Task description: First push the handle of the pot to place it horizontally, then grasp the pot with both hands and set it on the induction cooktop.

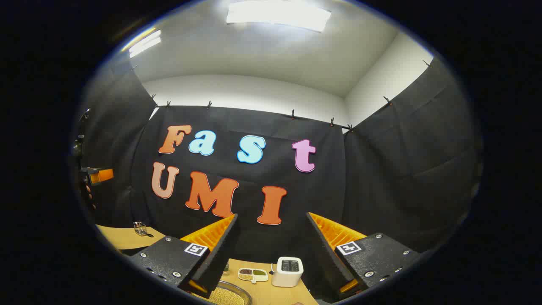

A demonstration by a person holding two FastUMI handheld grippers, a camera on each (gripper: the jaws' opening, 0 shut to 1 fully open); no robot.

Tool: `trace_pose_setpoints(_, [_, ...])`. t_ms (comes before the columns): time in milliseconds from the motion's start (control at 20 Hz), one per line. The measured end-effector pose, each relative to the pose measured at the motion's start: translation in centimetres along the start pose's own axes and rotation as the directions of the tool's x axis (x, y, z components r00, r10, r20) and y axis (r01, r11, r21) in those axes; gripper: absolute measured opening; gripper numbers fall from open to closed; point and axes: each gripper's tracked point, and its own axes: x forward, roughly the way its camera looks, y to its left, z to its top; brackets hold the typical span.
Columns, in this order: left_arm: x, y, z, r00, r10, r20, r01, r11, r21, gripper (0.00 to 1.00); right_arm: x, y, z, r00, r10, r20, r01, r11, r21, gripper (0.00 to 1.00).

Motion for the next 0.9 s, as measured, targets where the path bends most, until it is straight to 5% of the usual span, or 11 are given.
trace_pose_setpoints(350, [-0.2, 0.6, 2.5, 0.998, 0.049, 0.040, -0.052, 0.996, 0.078, 0.95, 0.4, 1.7, 0.6, 1.000, 0.020, -0.006, -0.019, 1.000, 0.012, 0.95])
trace_pose_setpoints(900, [-2.8, -4.5, 4.6, 0.999, -0.045, 0.001, 0.045, 0.996, 0.081, 0.95, 0.3, 2.4, 2.3, 1.000, 0.026, -0.001, -0.026, 0.999, 0.040, 0.95])
